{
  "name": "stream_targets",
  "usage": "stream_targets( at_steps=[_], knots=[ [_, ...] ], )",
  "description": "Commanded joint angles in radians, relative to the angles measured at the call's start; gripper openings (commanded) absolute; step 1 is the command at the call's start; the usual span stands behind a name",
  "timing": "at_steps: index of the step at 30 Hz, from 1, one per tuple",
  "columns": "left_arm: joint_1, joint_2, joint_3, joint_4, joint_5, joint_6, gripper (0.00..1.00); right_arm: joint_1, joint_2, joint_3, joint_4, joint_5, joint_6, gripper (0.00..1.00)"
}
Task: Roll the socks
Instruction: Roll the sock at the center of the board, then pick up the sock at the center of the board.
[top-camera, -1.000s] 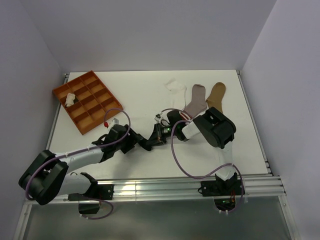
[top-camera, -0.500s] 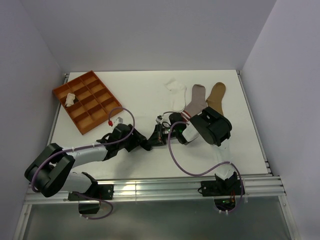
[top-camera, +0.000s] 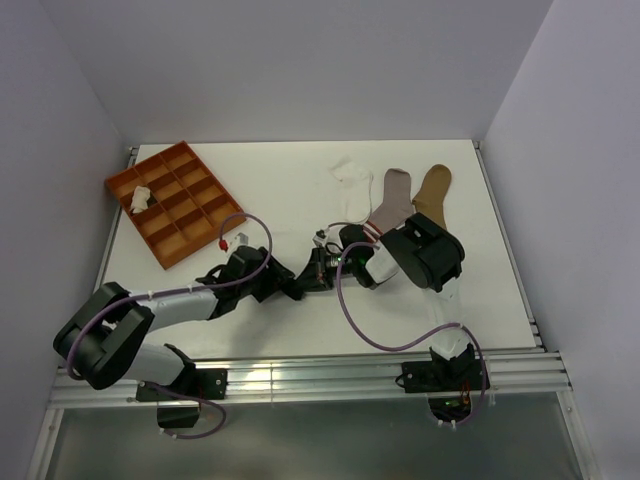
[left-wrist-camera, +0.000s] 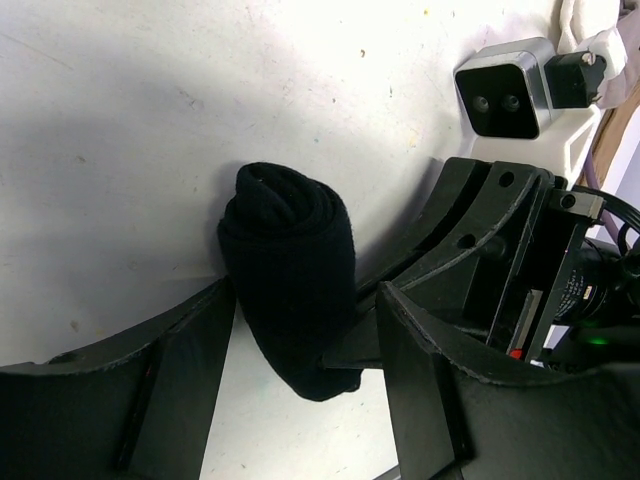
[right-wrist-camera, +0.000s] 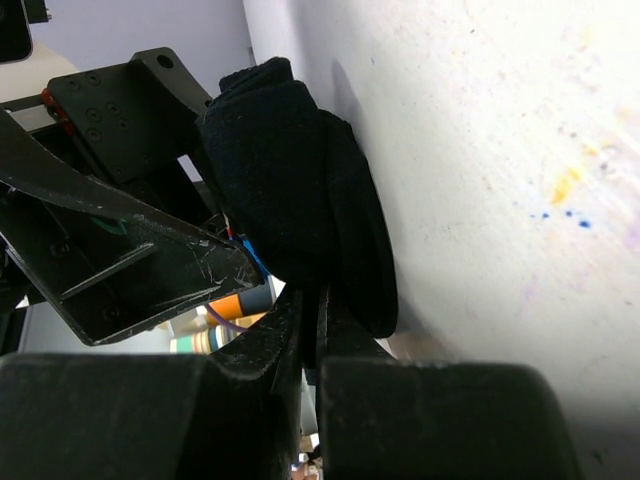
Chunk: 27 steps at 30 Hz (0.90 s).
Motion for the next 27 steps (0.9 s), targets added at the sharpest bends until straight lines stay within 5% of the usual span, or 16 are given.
stream_targets(
  at_steps=[1, 7, 11, 20, 22, 27],
  knots=[
    [-0.007, 0.046, 0.008, -0.083, -0.025, 0.011, 0.65, -0.033, 0.086, -0.054, -0.265, 0.141, 0.039, 0.00],
    [-0.007, 0.115, 0.046, -0.138, -0.032, 0.011, 0.63, -0.052, 0.086, -0.061, -0.272, 0.145, 0.033, 0.00],
    [-0.008, 0.152, 0.074, -0.175, -0.037, 0.008, 0.53, -0.053, 0.085, -0.056, -0.278, 0.151, 0.028, 0.00],
    [-0.013, 0.247, 0.155, -0.301, -0.046, 0.026, 0.13, -0.053, 0.059, -0.048, -0.303, 0.168, 0.004, 0.00],
    [-0.013, 0.262, 0.184, -0.344, -0.051, 0.031, 0.00, -0.053, 0.018, -0.054, -0.286, 0.171, -0.009, 0.11],
    [-0.013, 0.282, 0.255, -0.439, -0.103, 0.074, 0.00, -0.053, -0.142, -0.050, -0.442, 0.254, -0.134, 0.33]
  ],
)
